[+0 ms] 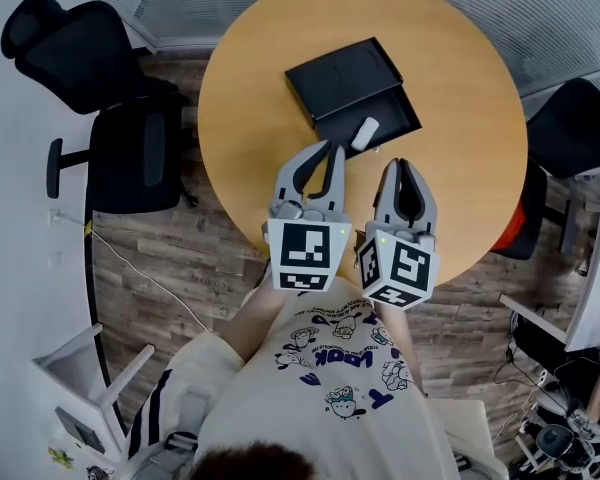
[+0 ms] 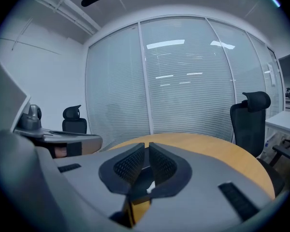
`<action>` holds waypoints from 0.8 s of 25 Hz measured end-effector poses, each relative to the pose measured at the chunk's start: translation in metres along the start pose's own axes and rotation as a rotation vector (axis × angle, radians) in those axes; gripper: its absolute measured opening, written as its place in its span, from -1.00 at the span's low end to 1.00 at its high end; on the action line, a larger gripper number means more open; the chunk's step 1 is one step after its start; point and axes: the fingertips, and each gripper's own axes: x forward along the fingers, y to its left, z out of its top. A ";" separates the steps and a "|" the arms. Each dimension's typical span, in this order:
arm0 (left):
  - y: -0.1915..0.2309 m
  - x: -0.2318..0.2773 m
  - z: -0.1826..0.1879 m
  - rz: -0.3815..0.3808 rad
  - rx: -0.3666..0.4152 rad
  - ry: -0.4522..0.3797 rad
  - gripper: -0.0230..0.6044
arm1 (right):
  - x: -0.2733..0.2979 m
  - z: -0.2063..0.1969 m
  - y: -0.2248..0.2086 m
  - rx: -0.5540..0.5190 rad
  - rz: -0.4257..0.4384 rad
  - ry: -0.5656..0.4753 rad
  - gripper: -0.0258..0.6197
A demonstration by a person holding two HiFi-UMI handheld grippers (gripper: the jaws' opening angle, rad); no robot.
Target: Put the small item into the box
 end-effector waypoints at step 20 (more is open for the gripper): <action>-0.008 -0.009 0.005 0.003 0.001 -0.023 -0.82 | -0.009 0.006 0.002 -0.004 0.015 -0.018 -0.78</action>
